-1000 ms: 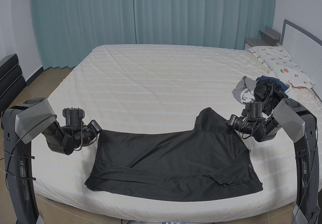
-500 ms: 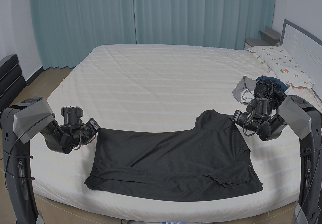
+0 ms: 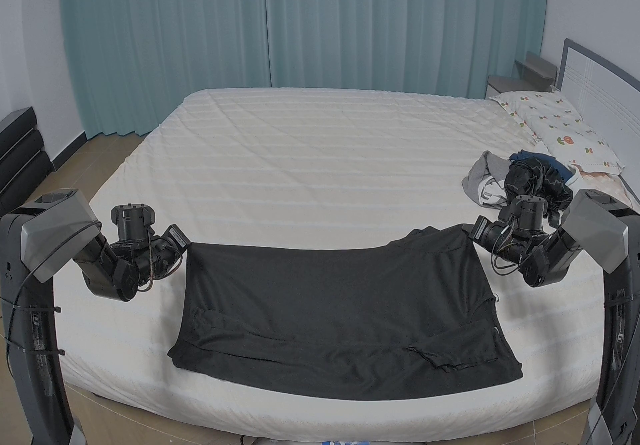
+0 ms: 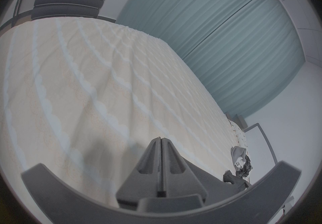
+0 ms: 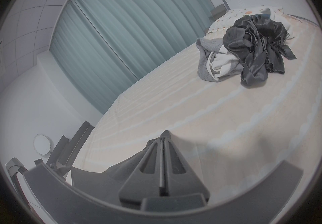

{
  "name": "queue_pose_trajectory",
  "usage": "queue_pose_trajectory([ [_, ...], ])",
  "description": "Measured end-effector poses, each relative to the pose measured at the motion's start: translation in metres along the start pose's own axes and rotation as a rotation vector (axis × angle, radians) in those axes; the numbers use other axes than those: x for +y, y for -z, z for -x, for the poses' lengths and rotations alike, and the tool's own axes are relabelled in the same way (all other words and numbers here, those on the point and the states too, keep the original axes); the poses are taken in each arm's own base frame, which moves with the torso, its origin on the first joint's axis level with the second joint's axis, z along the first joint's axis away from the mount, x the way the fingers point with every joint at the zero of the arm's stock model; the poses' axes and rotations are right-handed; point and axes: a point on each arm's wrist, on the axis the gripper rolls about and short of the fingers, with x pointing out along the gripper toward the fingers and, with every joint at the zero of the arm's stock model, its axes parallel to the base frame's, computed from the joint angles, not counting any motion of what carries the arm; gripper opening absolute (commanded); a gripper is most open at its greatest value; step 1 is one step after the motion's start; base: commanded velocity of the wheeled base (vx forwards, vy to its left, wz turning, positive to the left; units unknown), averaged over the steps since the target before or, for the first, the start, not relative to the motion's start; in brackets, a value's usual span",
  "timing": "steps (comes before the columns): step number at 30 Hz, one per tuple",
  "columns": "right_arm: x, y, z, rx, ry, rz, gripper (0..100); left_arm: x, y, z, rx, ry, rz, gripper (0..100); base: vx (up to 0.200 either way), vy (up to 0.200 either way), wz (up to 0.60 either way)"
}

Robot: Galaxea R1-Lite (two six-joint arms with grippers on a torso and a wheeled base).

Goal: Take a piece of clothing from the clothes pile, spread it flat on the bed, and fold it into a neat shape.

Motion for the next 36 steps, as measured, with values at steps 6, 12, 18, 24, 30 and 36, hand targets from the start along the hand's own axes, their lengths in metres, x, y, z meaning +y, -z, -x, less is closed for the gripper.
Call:
queue_pose_trajectory([
  [6,-0.002,0.000,0.005,0.006,0.006,-0.007,0,0.002,0.001,0.001,0.003,-0.003,-0.003,0,0.000,0.000,0.00],
  [12,-0.006,0.002,0.019,0.040,0.003,-0.021,0,0.004,0.004,0.002,0.017,-0.009,-0.029,0,0.000,0.000,0.00],
  [18,-0.008,0.007,0.033,0.071,0.017,-0.034,0,0.007,0.005,0.003,0.021,-0.013,-0.091,0,0.000,0.000,0.00],
  [24,-0.008,0.014,0.045,0.102,0.013,-0.042,0,0.010,0.007,0.005,0.032,-0.024,-0.149,0,0.000,0.000,0.00],
  [30,-0.008,0.018,0.055,0.128,0.014,-0.044,0,0.014,0.011,0.009,0.041,-0.039,-0.172,0,0.000,0.000,0.00],
  [36,-0.009,0.019,0.068,0.151,0.007,-0.052,0,0.017,0.016,0.019,0.023,-0.020,-0.209,0,0.000,0.000,0.00],
])
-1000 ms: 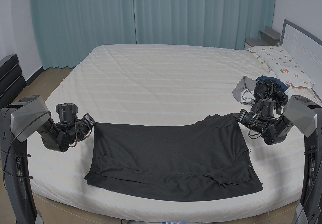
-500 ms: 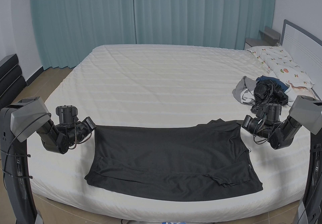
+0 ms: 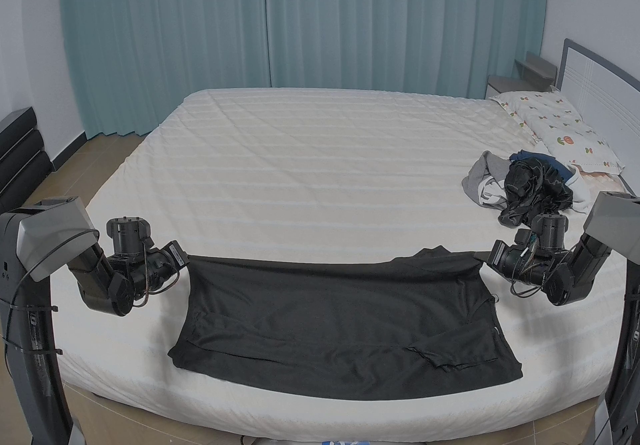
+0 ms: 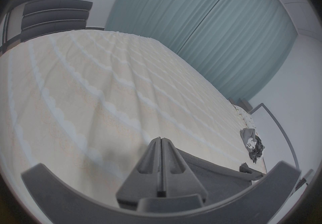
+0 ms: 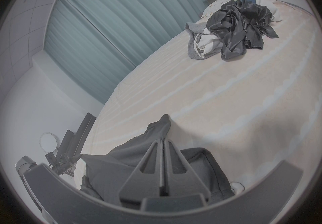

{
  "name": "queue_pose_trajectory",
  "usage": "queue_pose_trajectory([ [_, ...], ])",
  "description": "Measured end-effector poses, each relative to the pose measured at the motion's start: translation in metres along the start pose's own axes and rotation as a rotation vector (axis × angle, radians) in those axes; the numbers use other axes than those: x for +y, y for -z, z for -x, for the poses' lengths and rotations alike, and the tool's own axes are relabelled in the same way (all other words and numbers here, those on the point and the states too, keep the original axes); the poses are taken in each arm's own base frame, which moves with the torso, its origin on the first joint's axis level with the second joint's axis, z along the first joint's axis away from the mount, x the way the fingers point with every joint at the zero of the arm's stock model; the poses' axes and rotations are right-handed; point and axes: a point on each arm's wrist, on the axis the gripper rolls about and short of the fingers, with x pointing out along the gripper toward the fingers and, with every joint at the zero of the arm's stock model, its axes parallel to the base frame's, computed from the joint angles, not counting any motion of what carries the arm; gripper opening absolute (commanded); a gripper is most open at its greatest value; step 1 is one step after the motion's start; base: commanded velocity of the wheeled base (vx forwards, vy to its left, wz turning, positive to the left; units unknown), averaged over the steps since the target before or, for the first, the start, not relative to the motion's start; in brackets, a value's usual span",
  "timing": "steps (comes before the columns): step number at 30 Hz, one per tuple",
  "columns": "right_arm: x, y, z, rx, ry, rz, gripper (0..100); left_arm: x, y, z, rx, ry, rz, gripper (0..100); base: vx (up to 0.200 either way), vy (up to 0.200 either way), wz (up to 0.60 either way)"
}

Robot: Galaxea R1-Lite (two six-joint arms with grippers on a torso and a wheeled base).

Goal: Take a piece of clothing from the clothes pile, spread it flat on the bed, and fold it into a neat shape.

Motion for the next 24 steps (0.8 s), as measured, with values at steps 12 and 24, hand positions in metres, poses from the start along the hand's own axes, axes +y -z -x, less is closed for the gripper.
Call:
queue_pose_trajectory([
  [12,-0.010,0.024,0.027,0.081,-0.010,0.039,0,0.012,0.024,0.018,0.049,-0.031,-0.122,0,0.000,0.000,0.00],
  [24,-0.019,0.054,0.053,0.140,-0.011,0.098,0,0.022,0.048,0.041,0.066,-0.039,-0.215,0,0.000,0.000,0.00],
])
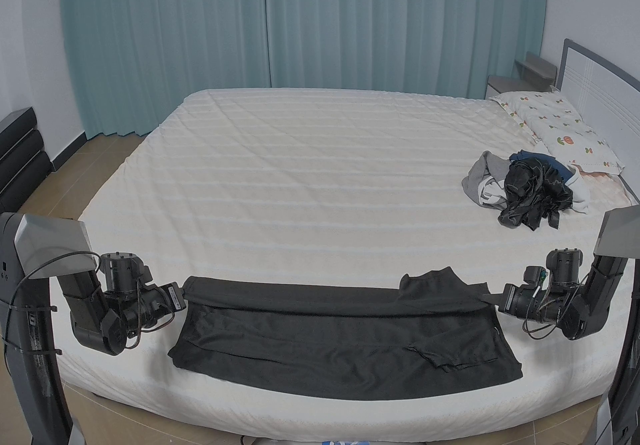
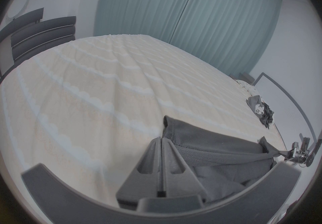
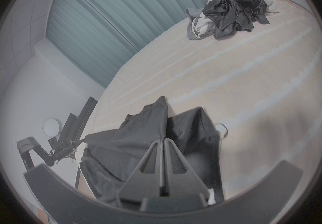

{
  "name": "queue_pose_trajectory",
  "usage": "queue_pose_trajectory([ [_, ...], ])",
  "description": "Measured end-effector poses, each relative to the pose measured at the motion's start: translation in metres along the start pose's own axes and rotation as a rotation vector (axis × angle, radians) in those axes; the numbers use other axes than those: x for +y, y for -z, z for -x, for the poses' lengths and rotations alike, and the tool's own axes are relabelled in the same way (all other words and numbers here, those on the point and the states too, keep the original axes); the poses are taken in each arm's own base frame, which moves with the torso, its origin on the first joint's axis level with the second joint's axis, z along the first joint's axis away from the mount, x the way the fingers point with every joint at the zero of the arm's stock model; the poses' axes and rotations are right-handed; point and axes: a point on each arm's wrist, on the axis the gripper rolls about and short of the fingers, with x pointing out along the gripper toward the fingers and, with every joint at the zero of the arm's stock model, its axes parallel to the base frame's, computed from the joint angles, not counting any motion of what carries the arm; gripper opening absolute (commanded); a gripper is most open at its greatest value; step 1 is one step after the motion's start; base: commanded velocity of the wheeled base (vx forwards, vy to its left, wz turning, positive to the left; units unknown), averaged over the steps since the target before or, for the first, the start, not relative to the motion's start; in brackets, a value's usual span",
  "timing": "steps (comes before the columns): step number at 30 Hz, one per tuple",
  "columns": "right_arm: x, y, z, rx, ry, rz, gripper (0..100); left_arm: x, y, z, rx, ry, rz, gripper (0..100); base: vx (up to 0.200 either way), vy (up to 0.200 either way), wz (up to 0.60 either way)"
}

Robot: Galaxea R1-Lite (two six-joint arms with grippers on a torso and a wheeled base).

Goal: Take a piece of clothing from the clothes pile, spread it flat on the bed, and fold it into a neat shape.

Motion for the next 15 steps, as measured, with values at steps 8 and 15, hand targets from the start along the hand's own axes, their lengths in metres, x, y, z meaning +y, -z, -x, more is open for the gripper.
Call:
queue_pose_trajectory([
  [8,-0.006,0.013,0.012,0.008,0.011,-0.006,0,0.003,0.012,0.009,0.027,-0.009,-0.004,0,0.000,0.000,0.00],
  [15,-0.010,0.023,0.015,0.006,0.016,0.028,0,0.005,0.020,0.012,0.057,-0.019,0.000,0,0.000,0.000,0.00],
])
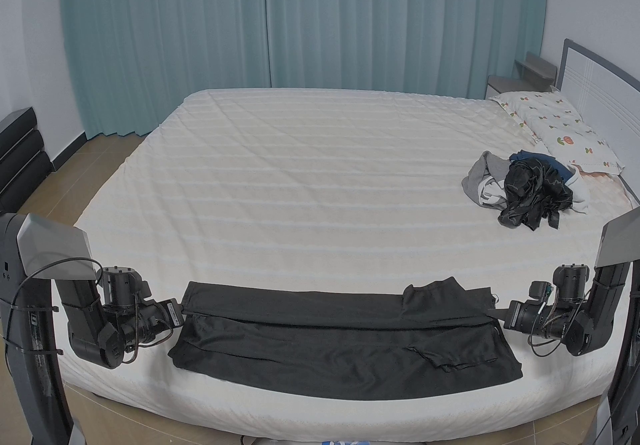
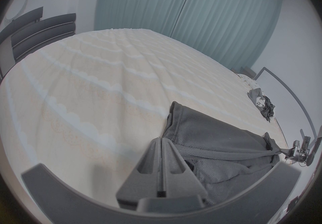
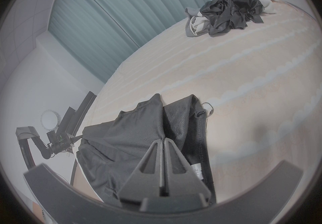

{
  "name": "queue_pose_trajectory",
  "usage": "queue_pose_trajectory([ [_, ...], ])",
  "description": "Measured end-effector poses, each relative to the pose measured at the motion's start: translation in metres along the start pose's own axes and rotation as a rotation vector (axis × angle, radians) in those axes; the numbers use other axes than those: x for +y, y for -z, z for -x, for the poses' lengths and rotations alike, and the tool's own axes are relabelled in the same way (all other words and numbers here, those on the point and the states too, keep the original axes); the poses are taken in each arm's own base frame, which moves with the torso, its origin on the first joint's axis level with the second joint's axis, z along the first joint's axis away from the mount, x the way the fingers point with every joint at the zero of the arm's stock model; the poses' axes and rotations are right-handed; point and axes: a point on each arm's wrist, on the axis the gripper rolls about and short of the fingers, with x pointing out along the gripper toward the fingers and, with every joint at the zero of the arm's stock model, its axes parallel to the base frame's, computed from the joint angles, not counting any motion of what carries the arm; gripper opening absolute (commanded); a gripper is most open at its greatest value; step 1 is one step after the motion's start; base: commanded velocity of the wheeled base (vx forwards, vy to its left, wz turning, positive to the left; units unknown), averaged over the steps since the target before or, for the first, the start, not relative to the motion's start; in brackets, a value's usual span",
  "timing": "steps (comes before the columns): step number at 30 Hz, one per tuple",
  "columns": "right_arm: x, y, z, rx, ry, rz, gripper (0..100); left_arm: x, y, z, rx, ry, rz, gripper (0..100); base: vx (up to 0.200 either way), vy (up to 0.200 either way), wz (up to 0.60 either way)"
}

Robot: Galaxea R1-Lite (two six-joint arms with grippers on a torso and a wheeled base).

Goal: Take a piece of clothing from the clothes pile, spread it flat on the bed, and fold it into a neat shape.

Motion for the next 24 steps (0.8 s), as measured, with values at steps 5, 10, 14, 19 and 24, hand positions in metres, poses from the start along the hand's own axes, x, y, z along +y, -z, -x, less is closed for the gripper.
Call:
queue_pose_trajectory([
  [5,-0.002,0.005,0.000,0.001,0.002,0.005,0,0.001,0.005,0.002,0.021,-0.007,-0.010,0,0.000,0.000,0.00],
  [10,-0.004,0.008,-0.001,0.011,0.007,-0.002,0,0.001,0.008,0.003,0.030,-0.011,-0.010,0,0.000,0.000,0.00],
  [14,-0.004,0.010,-0.002,0.017,0.009,-0.005,100,0.001,0.010,0.005,0.038,-0.015,-0.006,100,0.000,0.000,0.00],
  [19,-0.005,0.010,-0.003,0.014,0.011,-0.005,100,0.001,0.013,0.008,0.052,-0.021,-0.004,100,0.000,0.000,0.00],
  [24,-0.006,0.006,-0.001,-0.009,0.010,-0.011,100,0.001,0.014,0.012,0.053,-0.024,0.001,100,0.000,0.000,0.00],
])
